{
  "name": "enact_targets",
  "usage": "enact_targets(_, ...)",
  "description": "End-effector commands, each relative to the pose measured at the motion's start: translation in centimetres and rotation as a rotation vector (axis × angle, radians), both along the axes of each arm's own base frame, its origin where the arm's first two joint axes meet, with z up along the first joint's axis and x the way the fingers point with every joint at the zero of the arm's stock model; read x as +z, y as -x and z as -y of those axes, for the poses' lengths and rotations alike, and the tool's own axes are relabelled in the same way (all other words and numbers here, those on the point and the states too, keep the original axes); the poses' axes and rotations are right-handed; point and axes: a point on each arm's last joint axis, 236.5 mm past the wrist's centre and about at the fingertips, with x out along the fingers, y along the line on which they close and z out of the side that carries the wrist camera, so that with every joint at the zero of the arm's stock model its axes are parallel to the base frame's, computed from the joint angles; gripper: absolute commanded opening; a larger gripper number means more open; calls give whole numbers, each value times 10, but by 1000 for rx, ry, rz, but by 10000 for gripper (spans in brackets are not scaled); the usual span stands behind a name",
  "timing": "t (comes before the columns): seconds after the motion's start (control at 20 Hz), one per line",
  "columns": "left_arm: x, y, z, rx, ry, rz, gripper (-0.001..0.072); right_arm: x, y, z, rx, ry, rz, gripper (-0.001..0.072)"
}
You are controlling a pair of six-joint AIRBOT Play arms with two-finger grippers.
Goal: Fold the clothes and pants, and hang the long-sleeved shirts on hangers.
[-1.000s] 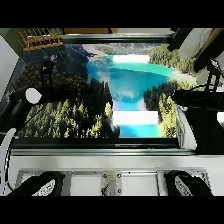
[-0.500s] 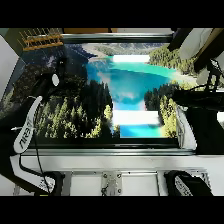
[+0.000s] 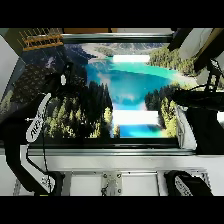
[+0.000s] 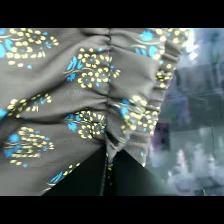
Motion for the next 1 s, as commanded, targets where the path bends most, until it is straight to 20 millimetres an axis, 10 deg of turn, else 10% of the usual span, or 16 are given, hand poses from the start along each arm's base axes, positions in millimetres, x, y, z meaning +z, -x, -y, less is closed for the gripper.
enact_targets(0.0, 83, -8, 23, -19, 28, 147, 4, 0, 0, 0, 1, 0, -1, 14)
enact_targets(0.25, 275, 46, 156, -272, 143, 474, 4, 0, 0, 0, 1, 0, -1, 14)
enact_targets(0.35, 298, 91, 218, -410, 189, 497, 4, 0, 0, 0, 1, 0, -1, 14)
enact_targets(0.5, 278, 153, 294, -590, 205, 413, 7, 0, 0, 0, 1, 0, -1, 14)
enact_targets(0.55, 267, 167, 313, -621, 213, 383, 241, 0, 0, 0, 1, 0, -1, 14)
enact_targets(0.6, 255, 176, 330, -640, 221, 359, 625, 0, 0, 0, 1, 0, -1, 14)
enact_targets(0.75, 235, 165, 326, -522, 259, 293, 675, 0, 0, 0, 1, 0, -1, 13)
enact_targets(0.95, 208, 117, 221, -164, 253, 150, 675, 0, 0, 0, 1, -1, -1, 14)
